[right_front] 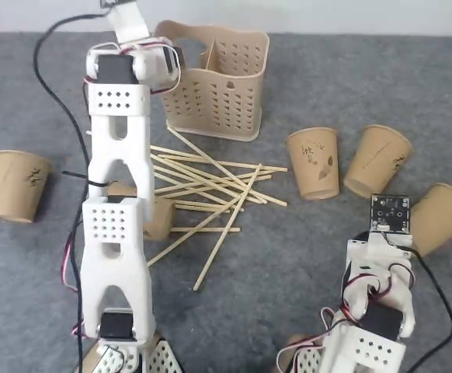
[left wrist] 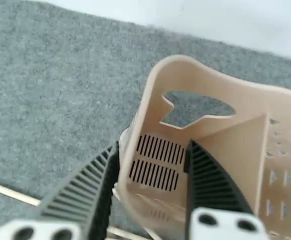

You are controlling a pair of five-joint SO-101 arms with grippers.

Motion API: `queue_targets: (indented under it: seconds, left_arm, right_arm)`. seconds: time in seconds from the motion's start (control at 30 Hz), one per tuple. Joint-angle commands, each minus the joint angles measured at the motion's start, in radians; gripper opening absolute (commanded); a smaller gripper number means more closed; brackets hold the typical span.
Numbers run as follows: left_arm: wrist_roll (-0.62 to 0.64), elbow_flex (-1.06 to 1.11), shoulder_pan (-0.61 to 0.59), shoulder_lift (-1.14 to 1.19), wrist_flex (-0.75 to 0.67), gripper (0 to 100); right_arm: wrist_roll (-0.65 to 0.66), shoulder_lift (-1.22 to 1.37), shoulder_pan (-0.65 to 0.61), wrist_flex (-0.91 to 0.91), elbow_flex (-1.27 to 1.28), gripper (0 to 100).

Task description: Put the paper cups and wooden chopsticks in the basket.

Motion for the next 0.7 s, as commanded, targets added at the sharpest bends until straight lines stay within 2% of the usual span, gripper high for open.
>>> queue_targets:
  seconds: [0.0, 0.07, 0.23, 0.43, 0.67]
  left_arm:
    - [-0.002, -0.047, 0.012, -0.006, 0.052, 6]
    - [-0.008, -0.05, 0.031, -0.009, 0.094, 0]
    - [-0.046, -0.102, 0.095, -0.057, 0.262, 1]
    - [0.025, -0.025, 0.13, -0.187, 0.264, 1]
    - [0.02, 0.188, 0.14, -0.342, 0.259, 1]
  right_arm:
    - [0.014, -0.016, 0.007, -0.012, -0.015, 12.2]
    - [0.014, -0.016, 0.007, -0.013, -0.015, 12.2]
    - [0.014, -0.016, 0.007, -0.013, -0.015, 12.2]
    - [0.014, -0.016, 0.01, -0.013, -0.015, 12.2]
    - [0.014, -0.016, 0.008, -0.015, -0.015, 12.2]
